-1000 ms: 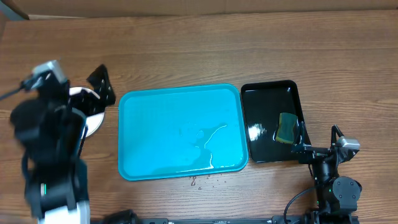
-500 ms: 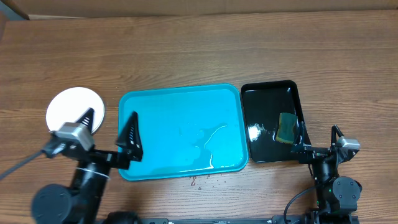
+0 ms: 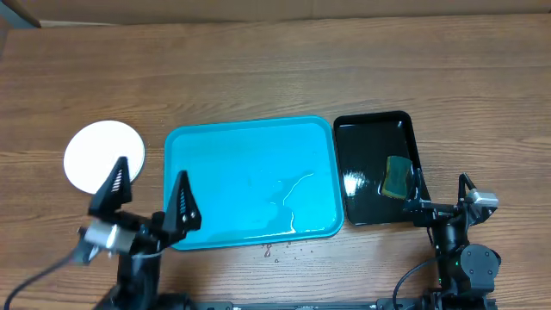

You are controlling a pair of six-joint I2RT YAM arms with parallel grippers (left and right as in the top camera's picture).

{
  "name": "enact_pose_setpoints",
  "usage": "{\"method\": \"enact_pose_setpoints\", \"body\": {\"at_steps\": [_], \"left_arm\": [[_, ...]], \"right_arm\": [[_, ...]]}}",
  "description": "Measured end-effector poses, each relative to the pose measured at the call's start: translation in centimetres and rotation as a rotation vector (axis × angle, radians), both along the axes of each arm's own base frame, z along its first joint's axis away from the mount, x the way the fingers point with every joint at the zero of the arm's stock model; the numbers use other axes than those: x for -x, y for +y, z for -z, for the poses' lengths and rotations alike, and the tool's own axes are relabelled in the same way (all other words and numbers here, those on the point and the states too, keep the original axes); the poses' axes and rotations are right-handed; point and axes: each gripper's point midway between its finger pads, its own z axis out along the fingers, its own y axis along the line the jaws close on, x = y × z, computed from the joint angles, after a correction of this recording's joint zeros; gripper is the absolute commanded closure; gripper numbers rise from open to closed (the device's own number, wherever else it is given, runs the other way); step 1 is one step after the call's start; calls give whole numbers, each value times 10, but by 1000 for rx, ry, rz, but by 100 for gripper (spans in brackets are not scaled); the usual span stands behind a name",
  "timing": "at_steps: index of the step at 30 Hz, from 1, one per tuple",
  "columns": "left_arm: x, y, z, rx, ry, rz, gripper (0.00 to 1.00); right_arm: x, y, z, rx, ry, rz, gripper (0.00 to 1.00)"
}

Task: Clean dirty plates on tray and stack at the side

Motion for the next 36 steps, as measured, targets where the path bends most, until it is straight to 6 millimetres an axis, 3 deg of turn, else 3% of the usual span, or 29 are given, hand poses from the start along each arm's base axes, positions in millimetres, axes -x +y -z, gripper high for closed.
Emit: {"method": "enact_pose_setpoints", "body": {"at_steps": [3,15,20,25,36], "left_arm": [[5,4,4,13,-59,-20,0],[-26,15,96,43,102,-78,0],[-46,23,162,51,367,-124,0],[-49,33,218,49,590,-201,0],[-49,31,223,-317,577,-272,0]], "right_arm": [[0,0,0,0,0,0,0],[0,0,0,0,0,0,0],[0,0,0,0,0,0,0],[0,0,0,0,-1,1,0],[0,0,0,0,-1,1,0]]}}
